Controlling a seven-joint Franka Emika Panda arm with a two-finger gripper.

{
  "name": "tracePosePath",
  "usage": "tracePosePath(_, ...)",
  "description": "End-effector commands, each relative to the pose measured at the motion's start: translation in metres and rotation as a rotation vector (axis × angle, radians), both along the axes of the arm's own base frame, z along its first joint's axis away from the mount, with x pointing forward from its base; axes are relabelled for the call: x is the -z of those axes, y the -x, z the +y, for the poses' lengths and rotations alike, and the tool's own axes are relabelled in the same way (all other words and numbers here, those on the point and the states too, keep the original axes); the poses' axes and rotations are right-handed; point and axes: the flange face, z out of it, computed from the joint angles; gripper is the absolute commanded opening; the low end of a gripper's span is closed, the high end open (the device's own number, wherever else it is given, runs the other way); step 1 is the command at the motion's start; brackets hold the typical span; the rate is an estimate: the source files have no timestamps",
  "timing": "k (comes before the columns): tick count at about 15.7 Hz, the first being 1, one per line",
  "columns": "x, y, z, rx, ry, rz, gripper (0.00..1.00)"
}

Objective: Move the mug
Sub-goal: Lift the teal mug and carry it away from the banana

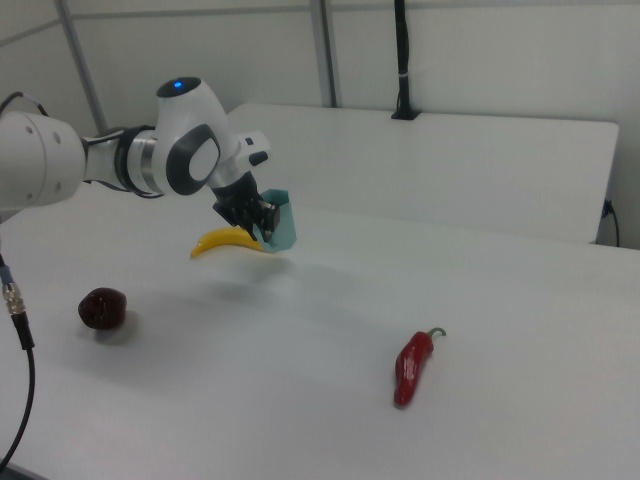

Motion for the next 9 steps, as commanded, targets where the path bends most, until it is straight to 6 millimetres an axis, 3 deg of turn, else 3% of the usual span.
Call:
tracePosePath(1,-0.039,0.052,-0.020,0.106,0.018,0.054,0.00)
tracePosePath(5,-0.051,0.124,-0.048,0.146,0.036,0.117,0.00)
tracePosePath(7,-0.042,0.152,-0.058,0.162,0.033,0.152,0.00)
tracePosePath(9,-0.021,0.165,-0.062,0.170,0.035,0.192,0.01)
